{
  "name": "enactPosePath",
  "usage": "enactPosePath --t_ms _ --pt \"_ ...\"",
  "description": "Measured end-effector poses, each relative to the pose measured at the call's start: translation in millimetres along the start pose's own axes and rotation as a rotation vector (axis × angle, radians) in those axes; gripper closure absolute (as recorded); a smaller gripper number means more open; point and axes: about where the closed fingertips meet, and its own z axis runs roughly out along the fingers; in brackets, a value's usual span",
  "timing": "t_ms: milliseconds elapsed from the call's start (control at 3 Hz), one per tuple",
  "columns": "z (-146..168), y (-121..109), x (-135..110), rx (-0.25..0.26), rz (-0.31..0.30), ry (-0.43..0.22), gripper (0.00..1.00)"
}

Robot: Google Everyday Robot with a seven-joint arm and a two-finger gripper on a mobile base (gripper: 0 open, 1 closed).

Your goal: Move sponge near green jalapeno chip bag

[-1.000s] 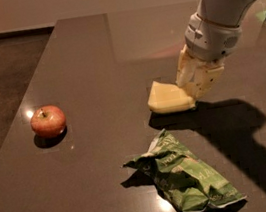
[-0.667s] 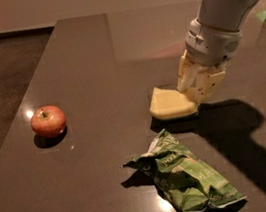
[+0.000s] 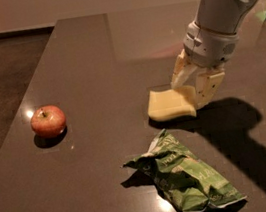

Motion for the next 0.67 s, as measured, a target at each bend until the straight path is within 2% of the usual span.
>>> enactPosePath --t_ms 333,667 --pt "-0.1 -6.5 -0.3 0.026 -0.001 0.002 0.00" --pt "-0.1 -7.8 -0.4 0.031 -0.001 0.002 0.00"
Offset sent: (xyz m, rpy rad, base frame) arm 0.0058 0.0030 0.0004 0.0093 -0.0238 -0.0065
